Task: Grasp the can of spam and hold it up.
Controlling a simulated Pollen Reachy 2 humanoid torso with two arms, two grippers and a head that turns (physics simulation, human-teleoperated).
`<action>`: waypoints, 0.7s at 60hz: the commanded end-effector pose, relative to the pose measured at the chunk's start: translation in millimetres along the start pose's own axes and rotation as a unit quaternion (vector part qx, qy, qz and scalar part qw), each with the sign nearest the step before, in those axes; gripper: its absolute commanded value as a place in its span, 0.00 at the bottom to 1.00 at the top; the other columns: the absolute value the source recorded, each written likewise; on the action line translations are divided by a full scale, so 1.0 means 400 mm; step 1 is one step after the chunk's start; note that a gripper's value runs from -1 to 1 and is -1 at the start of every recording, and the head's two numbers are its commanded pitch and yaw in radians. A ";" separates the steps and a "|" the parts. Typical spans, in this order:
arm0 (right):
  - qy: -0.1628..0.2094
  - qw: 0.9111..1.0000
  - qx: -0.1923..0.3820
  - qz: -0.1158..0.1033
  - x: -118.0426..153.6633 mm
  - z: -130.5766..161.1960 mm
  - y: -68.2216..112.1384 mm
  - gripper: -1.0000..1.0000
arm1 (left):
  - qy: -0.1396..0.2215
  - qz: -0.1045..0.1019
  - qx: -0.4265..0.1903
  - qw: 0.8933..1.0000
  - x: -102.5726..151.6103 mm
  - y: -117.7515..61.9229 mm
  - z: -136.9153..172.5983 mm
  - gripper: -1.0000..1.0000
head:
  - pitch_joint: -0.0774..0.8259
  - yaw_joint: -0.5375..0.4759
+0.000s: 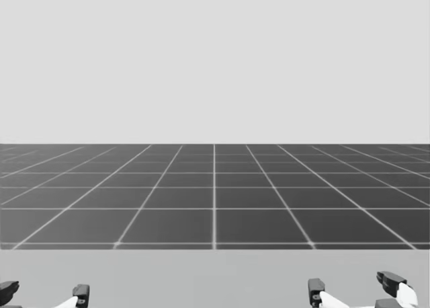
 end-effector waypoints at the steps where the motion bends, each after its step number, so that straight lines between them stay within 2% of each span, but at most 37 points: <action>1: -0.006 1.000 -0.009 -0.003 -0.001 0.004 0.006 0.00 | -0.001 -0.004 0.000 1.000 -0.002 0.001 -0.002 0.00 | 0.07 0.53; 8: -0.001 1.000 0.012 -0.003 0.000 0.000 0.005 0.00 | -0.002 -0.005 0.002 1.000 -0.002 0.002 -0.003 0.00 | 0.09 0.53; 17: 0.002 1.000 0.008 -0.004 -0.001 -0.002 0.002 0.00 | -0.003 -0.008 0.002 1.000 -0.004 0.002 -0.003 0.00 | 0.15 0.53; 42: 0.002 1.000 0.005 -0.003 0.002 -0.002 0.000 0.00 | -0.005 -0.014 0.001 1.000 -0.003 0.002 -0.004 0.00 | 0.54 0.53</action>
